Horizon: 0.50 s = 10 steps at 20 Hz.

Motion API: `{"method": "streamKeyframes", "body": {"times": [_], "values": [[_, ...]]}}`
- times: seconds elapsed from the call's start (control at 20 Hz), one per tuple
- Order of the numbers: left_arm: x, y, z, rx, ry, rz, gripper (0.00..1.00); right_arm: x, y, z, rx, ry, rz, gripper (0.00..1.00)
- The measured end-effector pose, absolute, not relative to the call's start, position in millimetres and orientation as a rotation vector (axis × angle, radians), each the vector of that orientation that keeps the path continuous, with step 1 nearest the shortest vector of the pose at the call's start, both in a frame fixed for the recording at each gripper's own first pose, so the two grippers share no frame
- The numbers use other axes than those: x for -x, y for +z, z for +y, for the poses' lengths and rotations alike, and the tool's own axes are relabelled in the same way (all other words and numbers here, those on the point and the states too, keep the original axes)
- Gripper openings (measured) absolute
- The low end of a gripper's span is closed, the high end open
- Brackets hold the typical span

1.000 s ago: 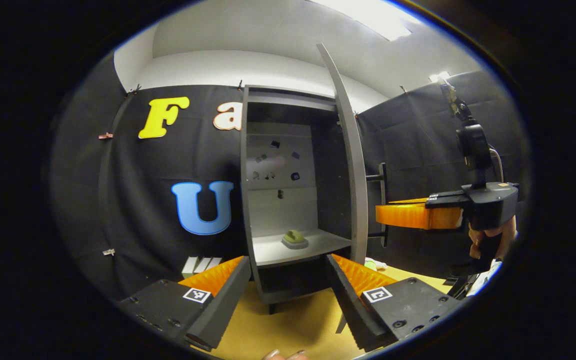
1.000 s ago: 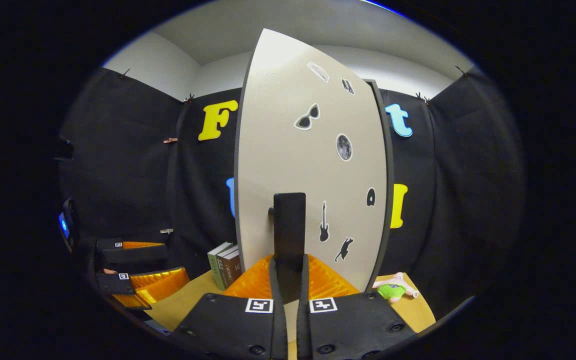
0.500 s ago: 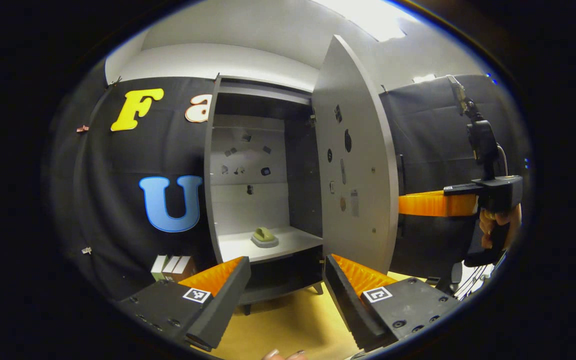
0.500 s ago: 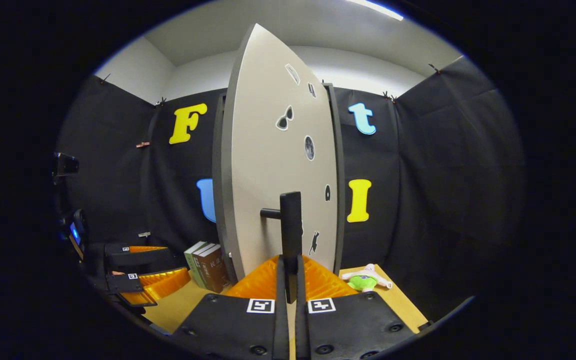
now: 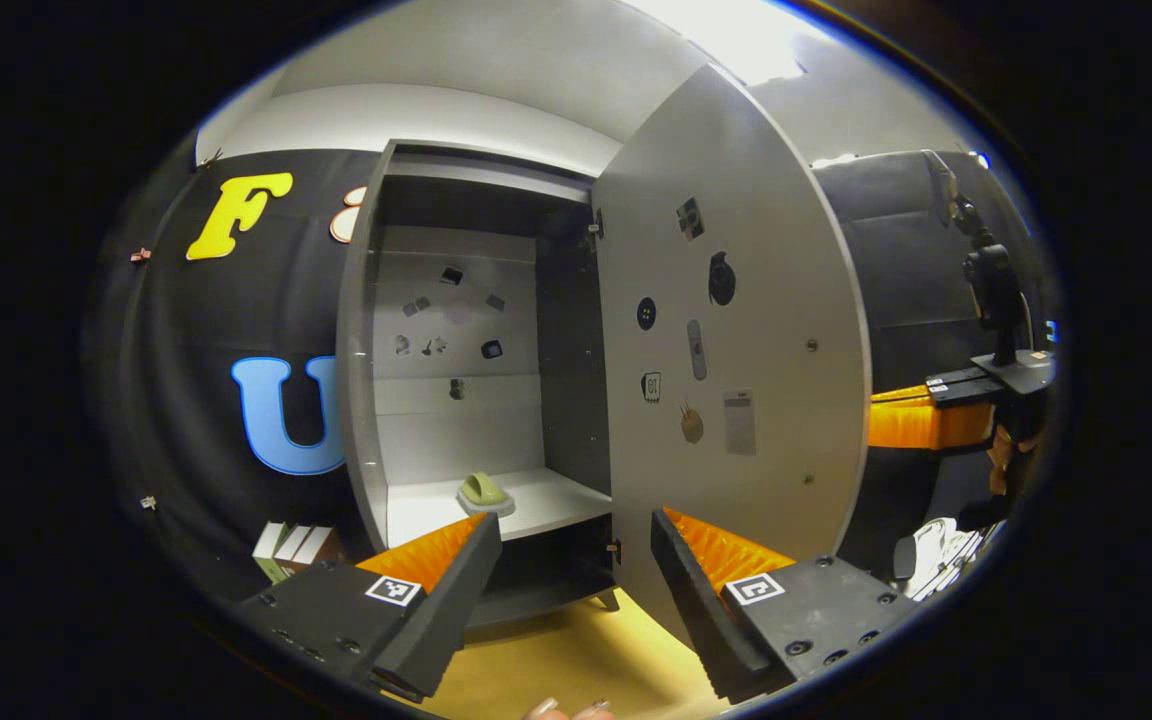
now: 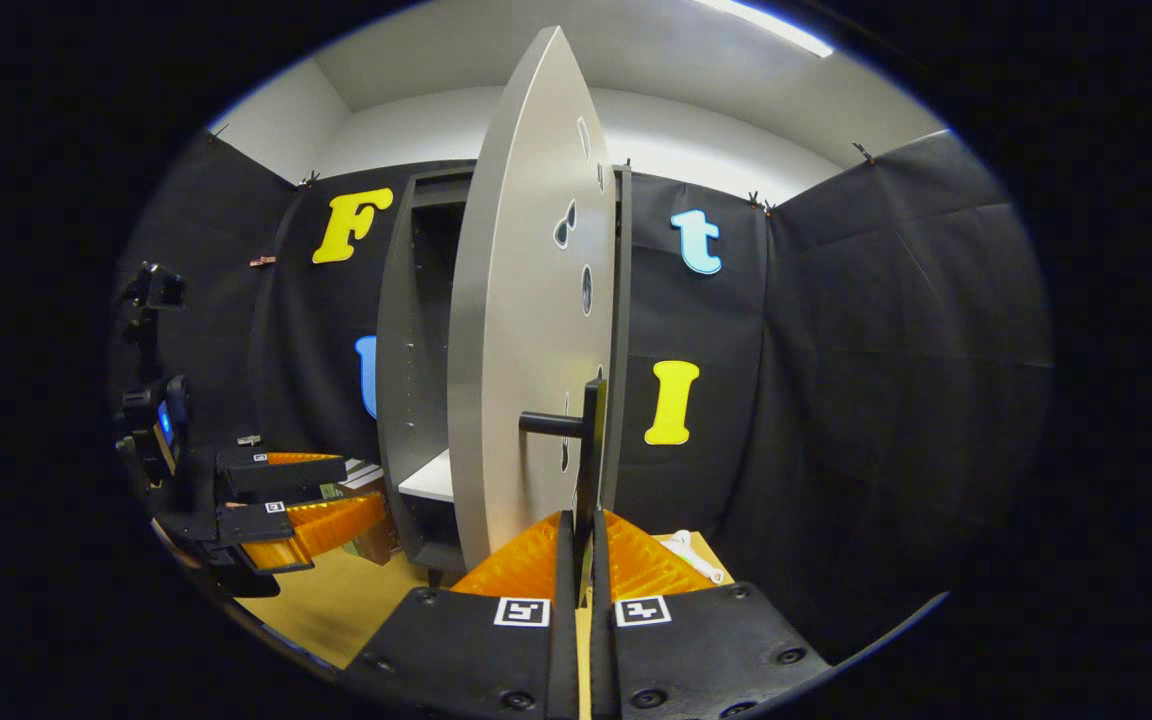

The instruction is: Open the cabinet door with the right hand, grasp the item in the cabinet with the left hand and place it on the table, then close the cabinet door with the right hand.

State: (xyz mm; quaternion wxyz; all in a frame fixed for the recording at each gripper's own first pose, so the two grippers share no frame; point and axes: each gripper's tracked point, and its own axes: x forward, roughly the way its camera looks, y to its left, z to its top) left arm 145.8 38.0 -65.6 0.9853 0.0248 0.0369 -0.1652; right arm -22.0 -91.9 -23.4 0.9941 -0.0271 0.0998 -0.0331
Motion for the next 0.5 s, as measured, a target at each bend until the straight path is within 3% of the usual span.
{"method": "streamKeyframes", "body": {"times": [0.3,0.35,0.5], "values": [[-183,-63,13,-0.051,-0.345,0.057,0.95,25,-19,-124,0.009,-0.052,0.193,0.09],[-191,-64,10,-0.051,-0.346,0.059,0.95,25,-20,-129,0.001,-0.057,0.198,0.13],[-207,-70,-2,-0.037,-0.361,0.075,0.95,27,-18,-152,0.000,-0.087,0.195,0.09]]}}
